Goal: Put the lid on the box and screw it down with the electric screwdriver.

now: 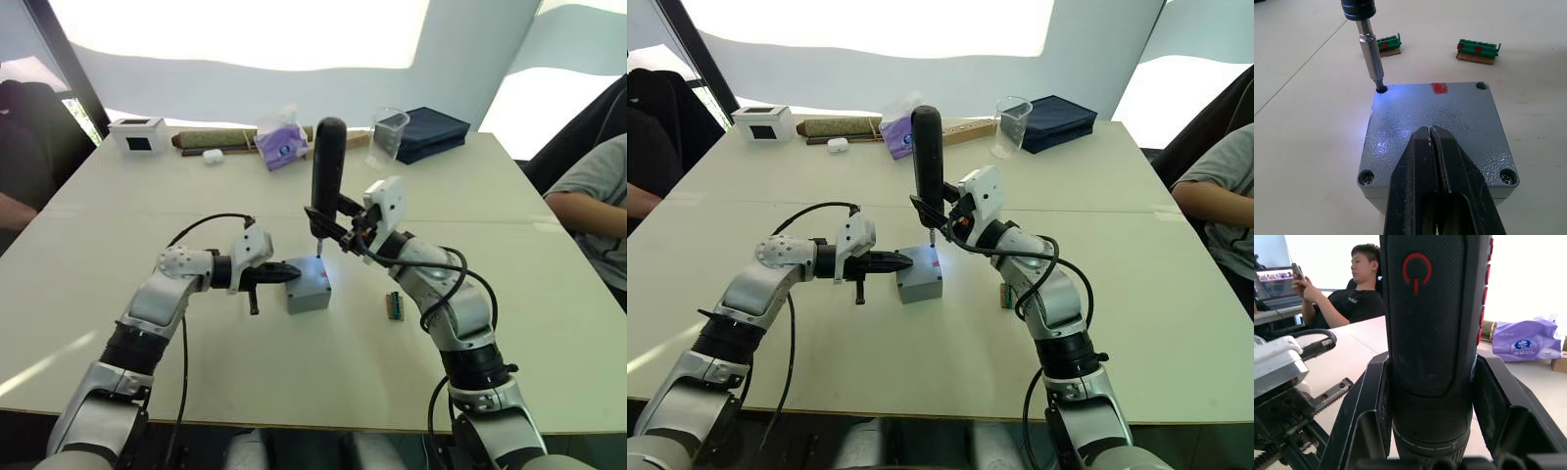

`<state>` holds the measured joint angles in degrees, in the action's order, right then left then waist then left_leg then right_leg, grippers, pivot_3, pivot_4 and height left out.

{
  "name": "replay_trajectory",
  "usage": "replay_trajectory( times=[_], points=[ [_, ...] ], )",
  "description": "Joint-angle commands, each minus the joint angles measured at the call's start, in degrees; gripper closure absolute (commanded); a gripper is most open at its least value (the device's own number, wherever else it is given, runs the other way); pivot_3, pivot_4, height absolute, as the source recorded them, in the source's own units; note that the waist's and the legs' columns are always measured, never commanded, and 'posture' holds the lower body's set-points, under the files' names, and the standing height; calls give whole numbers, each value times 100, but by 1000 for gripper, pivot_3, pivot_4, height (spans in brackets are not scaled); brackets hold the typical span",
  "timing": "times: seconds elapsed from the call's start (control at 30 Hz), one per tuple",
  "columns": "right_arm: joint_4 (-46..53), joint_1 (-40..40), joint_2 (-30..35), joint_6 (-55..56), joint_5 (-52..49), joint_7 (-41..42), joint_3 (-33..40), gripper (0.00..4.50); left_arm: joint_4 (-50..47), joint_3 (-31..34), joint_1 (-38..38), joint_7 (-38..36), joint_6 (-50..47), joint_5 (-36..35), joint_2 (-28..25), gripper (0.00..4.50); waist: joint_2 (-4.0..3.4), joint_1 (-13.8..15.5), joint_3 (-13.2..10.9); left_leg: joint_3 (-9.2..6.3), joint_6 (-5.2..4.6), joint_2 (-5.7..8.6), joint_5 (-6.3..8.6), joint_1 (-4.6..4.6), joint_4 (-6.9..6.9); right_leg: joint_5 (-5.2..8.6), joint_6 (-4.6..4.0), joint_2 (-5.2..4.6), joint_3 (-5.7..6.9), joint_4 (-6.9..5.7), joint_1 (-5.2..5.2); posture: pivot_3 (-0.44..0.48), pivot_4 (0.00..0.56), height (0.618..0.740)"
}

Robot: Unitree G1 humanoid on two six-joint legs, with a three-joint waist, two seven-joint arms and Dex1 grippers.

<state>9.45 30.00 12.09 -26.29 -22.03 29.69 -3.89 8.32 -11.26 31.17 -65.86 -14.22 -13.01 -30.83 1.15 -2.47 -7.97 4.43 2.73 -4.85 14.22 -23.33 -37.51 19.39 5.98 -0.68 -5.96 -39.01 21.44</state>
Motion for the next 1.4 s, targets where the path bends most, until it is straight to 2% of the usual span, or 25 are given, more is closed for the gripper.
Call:
replay_trajectory(
  times=[0.03,0.17,0.23,0.37,0.43,0.5,0.57,0.7,0.77,1.0,1.37,1.4],
  points=[
    [637,362,107,-707,-369,-240,264,2777,-120,-18,63,2,-66,1,23,4500,-2,-4,-5,3,0,1,0,-2,7,0,0,0,-3,0,7,0,150,740],
    [1287,989,314,-1905,-1143,-660,864,2777,-426,55,164,-22,-145,-135,31,4500,-13,2,-24,7,5,1,-3,-47,28,-7,10,3,-9,-2,67,0,150,740],
    [1398,1089,455,-2198,-1326,-714,983,2777,-525,98,204,-9,-241,-213,65,4500,-14,8,-25,6,18,1,-13,-117,23,-10,13,2,-9,-13,138,0,150,740],
    [1532,1573,1215,-3857,-1712,-1183,1521,2777,-1112,254,325,-39,-465,-503,7,4500,-14,17,-33,7,19,0,-13,-142,29,-7,10,1,-9,-4,161,0,150,740],
    [1363,1865,1741,-5042,-1655,-1387,1613,2777,-1428,382,370,-66,-630,-695,-88,4500,-17,15,-36,9,21,0,-14,-161,26,-7,10,-1,-9,-4,180,0,150,740],
    [1181,2074,2288,-6044,-1588,-1382,1588,2777,-1724,509,405,-76,-818,-900,-191,4500,-29,9,-53,11,20,0,-14,-166,21,-7,10,-1,-11,-6,187,0,150,740],
    [925,2132,2882,-6523,-1685,-1254,1468,2777,-1988,630,389,-109,-969,-1103,-324,4500,-33,7,-67,12,20,1,-15,-171,24,-7,10,-1,-13,-7,195,0,150,740],
    [49,1998,4133,-6621,-2120,-1052,866,2777,-2444,838,311,-188,-1181,-1437,-638,4500,-34,3,-110,12,19,3,-14,-180,29,-6,9,0,-16,-5,206,0,150,740],
    [-327,1981,4409,-6621,-2295,-1019,662,2777,-2570,911,308,-155,-1285,-1566,-725,4500,-42,-12,-116,12,19,3,-14,-185,27,-6,9,2,-17,0,211,0,150,740],
    [-1762,2003,4378,-6621,-2394,-1430,105,2777,-2868,1103,174,-7,-1512,-1858,-893,4500,-37,-9,-126,13,17,1,-14,-194,21,-7,11,5,-22,-2,220,0,150,740],
    [-2685,1985,3561,-6621,-1857,-2009,68,2777,-3123,1193,1,140,-1780,-2082,-1130,4500,-30,-3,-128,10,18,1,-14,-199,11,-8,12,5,-16,-4,217,0,150,740],
    [-2707,1992,3528,-6621,-1820,-2015,86,2298,-3139,1195,-14,155,-1794,-2093,-1156,4500,-28,-13,-128,9,18,1,-14,-197,5,-8,13,5,-16,-4,212,0,150,740]
  ],
)
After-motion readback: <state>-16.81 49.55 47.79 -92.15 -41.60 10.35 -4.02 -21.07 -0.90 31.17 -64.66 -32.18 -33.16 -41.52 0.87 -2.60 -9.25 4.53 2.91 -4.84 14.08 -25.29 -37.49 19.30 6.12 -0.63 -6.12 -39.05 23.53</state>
